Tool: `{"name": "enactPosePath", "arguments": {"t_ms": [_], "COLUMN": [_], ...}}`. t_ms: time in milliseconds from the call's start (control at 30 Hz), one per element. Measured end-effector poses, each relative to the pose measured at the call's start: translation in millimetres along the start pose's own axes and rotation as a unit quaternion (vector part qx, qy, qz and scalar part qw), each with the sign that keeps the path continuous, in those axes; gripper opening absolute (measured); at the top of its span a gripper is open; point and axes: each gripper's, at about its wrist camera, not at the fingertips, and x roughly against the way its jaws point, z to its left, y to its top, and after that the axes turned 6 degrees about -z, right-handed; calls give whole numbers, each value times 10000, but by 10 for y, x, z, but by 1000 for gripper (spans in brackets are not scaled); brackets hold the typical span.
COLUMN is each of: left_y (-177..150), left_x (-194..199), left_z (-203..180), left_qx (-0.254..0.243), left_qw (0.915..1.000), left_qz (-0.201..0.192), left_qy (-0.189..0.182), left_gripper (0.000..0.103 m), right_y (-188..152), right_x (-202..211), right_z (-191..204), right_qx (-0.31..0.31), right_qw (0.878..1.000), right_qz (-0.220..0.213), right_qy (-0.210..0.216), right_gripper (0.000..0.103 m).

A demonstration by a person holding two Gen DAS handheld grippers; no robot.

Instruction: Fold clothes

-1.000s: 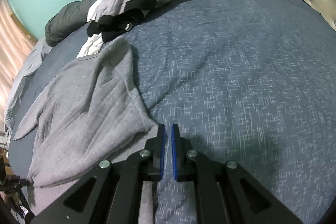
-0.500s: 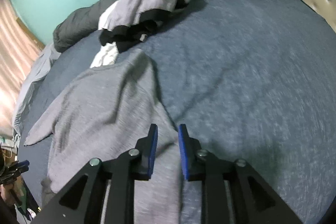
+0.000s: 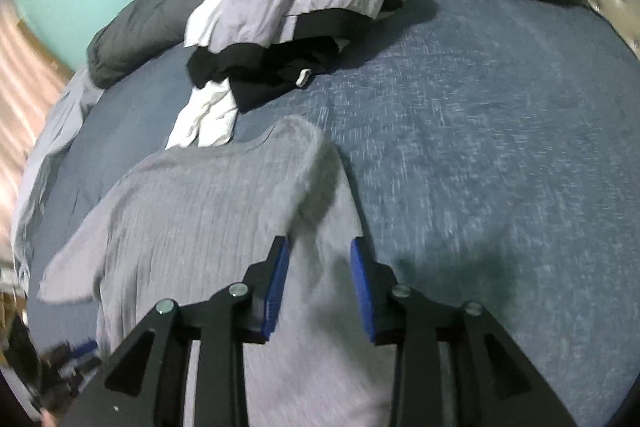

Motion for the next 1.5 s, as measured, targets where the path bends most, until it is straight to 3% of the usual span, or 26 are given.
{"name": "enactPosePath", "arguments": {"t_ms": [167,333,433,567,767,933,1033,1100,1233,1300,1400,1500], "left_y": [33,-19,-29,-24,36,48,52,49,53,58,62,61], "left_x": [-48,-99,-107,-107,-59,-85,-83,-93,-102,-94,-80,-69], "left_z": [132,207,196,178,177,209,220,221,248,252,244,226], "left_qx": [138,189,165,196,187,230,255,248,291,293,293,270], "left_qw": [9992,9989,9987,9984,9977,9977,9976,9977,9977,9976,9974,9974], "left_qz": [-369,-432,-473,-517,-635,-625,-629,-617,-600,-610,-630,-639], "left_qy": [40,55,-2,-101,-116,-94,-111,-110,-135,-140,-169,-196], "left_gripper": [31,31,31,31,31,31,31,31,31,31,31,31], "right_y": [251,326,334,418,663,721,755,791,847,860,771,608], "right_x": [-332,-655,-742,-758,-800,-1007,-1106,-1103,-895,-795,-738,-691], "right_z": [61,198,218,276,418,470,423,417,285,162,3,-8], "right_qx": [-261,125,226,490,1233,1609,1404,1236,971,757,598,756], "right_qw": [9995,9959,9943,9917,9754,9586,9657,9790,9900,9932,9967,9969], "right_qz": [152,614,688,672,494,628,625,438,-41,-169,-106,-155], "right_qy": [-130,-656,-782,-981,-1758,-2263,-2093,-1563,-1024,-870,-544,-148], "right_gripper": [33,32,11,5,4,4,4,4,5,9,25,30]}}
